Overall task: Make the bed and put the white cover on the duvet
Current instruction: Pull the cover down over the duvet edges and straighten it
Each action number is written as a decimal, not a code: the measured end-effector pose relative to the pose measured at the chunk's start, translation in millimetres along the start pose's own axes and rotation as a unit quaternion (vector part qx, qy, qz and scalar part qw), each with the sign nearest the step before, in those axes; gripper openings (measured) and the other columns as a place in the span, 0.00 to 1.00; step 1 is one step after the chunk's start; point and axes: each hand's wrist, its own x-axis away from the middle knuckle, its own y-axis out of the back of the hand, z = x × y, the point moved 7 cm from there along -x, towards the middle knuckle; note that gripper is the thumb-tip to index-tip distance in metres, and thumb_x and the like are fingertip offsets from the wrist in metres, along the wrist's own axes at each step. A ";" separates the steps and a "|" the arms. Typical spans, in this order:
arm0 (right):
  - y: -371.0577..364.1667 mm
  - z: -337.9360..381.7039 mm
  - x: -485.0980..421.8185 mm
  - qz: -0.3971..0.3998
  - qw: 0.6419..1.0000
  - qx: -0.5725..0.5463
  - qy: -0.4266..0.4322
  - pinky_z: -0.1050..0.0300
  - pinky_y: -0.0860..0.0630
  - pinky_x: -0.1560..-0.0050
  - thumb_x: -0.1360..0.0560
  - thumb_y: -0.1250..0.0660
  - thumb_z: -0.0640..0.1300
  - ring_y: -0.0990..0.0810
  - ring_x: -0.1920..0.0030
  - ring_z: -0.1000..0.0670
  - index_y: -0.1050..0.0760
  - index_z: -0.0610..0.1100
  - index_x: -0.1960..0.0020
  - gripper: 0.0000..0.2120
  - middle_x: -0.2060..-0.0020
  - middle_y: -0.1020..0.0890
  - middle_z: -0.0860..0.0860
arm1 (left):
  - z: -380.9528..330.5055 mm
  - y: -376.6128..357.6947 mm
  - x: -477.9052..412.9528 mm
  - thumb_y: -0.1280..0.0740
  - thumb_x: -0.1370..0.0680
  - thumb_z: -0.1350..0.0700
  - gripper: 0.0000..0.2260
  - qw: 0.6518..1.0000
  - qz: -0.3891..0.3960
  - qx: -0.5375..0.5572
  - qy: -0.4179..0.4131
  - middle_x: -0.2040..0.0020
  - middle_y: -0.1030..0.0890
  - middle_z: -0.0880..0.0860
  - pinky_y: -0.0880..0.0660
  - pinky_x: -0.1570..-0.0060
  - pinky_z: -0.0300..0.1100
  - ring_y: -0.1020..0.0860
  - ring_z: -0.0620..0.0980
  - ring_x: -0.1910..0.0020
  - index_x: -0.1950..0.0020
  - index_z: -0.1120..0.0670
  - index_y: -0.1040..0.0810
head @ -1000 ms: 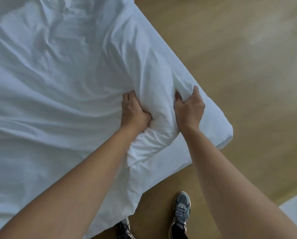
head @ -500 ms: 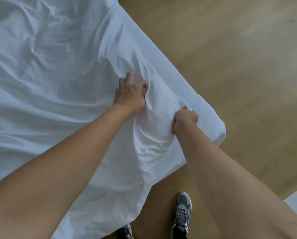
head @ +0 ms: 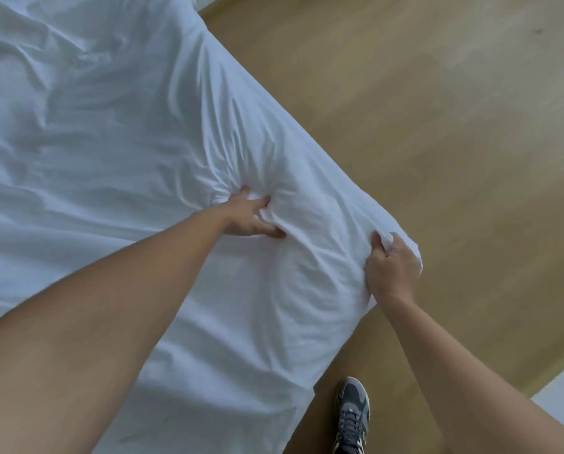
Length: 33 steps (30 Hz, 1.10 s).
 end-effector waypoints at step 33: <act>-36.8 9.7 6.3 0.155 0.906 -0.279 -0.278 0.53 0.20 0.46 0.27 0.26 0.60 0.16 0.50 0.50 0.18 0.47 0.47 0.18 0.52 0.14 0.52 | -151.6 36.3 -63.7 0.40 0.22 0.31 0.25 0.906 -0.129 -0.286 -0.285 0.54 0.21 0.51 0.31 0.49 0.49 0.22 0.57 0.45 0.48 0.52 0.21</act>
